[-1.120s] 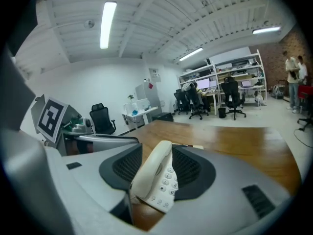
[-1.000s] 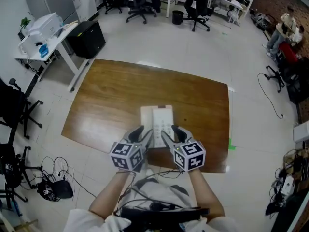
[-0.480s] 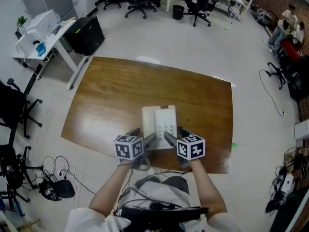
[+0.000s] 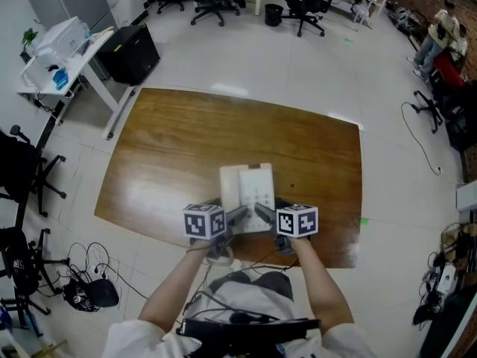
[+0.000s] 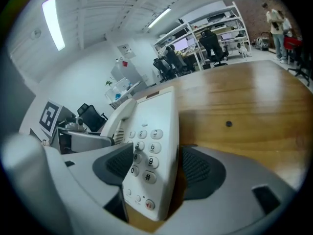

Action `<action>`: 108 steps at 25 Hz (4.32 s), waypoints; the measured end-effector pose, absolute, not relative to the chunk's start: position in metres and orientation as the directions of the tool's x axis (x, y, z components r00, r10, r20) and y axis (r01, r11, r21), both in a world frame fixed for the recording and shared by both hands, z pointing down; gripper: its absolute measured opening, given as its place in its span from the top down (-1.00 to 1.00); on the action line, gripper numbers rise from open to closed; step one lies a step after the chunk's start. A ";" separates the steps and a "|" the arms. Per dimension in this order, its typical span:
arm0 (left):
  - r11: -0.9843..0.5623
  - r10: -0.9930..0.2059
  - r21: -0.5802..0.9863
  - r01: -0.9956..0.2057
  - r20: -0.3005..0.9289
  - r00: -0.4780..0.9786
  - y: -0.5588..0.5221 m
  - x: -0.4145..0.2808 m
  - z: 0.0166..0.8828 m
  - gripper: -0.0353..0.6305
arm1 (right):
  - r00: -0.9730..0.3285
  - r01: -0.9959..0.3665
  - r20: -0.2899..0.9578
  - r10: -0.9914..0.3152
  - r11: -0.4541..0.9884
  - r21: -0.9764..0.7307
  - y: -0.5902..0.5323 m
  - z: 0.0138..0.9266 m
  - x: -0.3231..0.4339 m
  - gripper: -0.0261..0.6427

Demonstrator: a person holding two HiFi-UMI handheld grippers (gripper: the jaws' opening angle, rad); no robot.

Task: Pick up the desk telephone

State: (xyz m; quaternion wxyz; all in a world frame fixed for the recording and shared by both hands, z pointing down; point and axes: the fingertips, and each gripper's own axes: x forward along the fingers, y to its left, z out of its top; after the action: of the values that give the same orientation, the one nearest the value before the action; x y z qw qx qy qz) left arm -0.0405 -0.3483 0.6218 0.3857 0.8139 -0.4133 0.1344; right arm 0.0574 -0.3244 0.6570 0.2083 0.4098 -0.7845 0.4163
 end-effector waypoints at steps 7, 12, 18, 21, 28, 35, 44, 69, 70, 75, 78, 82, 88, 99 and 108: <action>-0.340 -0.543 0.536 -0.773 0.559 0.626 -0.349 -0.032 0.630 -0.37 | -0.612 -0.790 0.653 -0.446 0.304 -0.532 -0.325 0.659 0.052 -0.03; -0.326 -0.570 0.516 -0.792 0.561 0.600 -0.349 -0.028 0.633 -0.33 | -0.613 -0.788 0.643 -0.459 0.307 -0.533 -0.325 0.659 0.050 -0.05; -0.282 -0.625 0.534 -0.797 0.528 0.575 -0.352 -0.031 0.634 -0.26 | -0.601 -0.796 0.612 -0.514 0.316 -0.515 -0.328 0.659 0.053 -0.04; -0.259 -0.641 0.541 -0.800 0.523 0.562 -0.352 -0.034 0.637 -0.24 | -0.597 -0.799 0.610 -0.521 0.319 -0.510 -0.328 0.658 0.053 -0.04; -0.252 -0.671 0.529 -0.810 0.508 0.540 -0.349 -0.035 0.635 -0.22 | -0.578 -0.813 0.603 -0.550 0.327 -0.481 -0.326 0.657 0.052 -0.03; -0.280 -0.732 0.496 -0.822 0.443 0.518 -0.351 -0.041 0.606 -0.20 | -0.557 -0.823 0.556 -0.616 0.323 -0.467 -0.328 0.637 0.052 -0.02; -0.330 -0.804 0.465 -0.821 0.317 0.503 -0.350 -0.050 0.543 -0.16 | -0.530 -0.843 0.457 -0.714 0.384 -0.377 -0.333 0.571 0.047 -0.01; -0.451 -0.883 0.325 -0.831 -0.026 0.469 -0.303 -0.057 0.362 -0.12 | -0.534 -0.845 0.152 -0.832 0.516 -0.141 -0.298 0.382 0.037 0.00; -0.456 -0.882 0.315 -0.832 -0.036 0.470 -0.300 -0.057 0.356 -0.12 | -0.536 -0.843 0.140 -0.832 0.520 -0.137 -0.296 0.377 0.036 0.00; -0.476 -0.877 0.268 -0.838 -0.081 0.473 -0.285 -0.059 0.329 -0.12 | -0.547 -0.835 0.081 -0.833 0.538 -0.112 -0.283 0.351 0.033 0.00; -0.487 -0.873 0.237 -0.840 -0.108 0.476 -0.277 -0.059 0.311 -0.12 | -0.549 -0.834 0.047 -0.835 0.543 -0.097 -0.277 0.334 0.031 0.00; -0.498 -0.867 0.203 -0.843 -0.146 0.476 -0.270 -0.060 0.289 -0.12 | -0.548 -0.834 0.008 -0.836 0.546 -0.073 -0.271 0.310 0.030 0.00; -0.506 -0.859 0.167 -0.846 -0.182 0.478 -0.260 -0.062 0.274 -0.12 | -0.542 -0.839 -0.013 -0.840 0.542 -0.053 -0.263 0.296 0.027 0.00; -0.513 -0.855 0.176 -0.840 -0.194 0.481 -0.262 -0.063 0.266 -0.12 | -0.529 -0.848 -0.024 -0.848 0.530 -0.029 -0.263 0.285 0.027 0.00; -0.512 -0.856 0.190 -0.838 -0.191 0.480 -0.263 -0.067 0.269 -0.12 | -0.525 -0.851 -0.015 -0.851 0.525 -0.024 -0.263 0.289 0.023 0.00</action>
State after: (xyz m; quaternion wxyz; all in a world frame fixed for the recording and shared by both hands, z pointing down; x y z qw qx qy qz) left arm -0.0674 -0.2626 0.2693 0.0350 0.8596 -0.4926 -0.1314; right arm 0.0229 -0.2625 0.2886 -0.0124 0.4874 -0.8731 0.0071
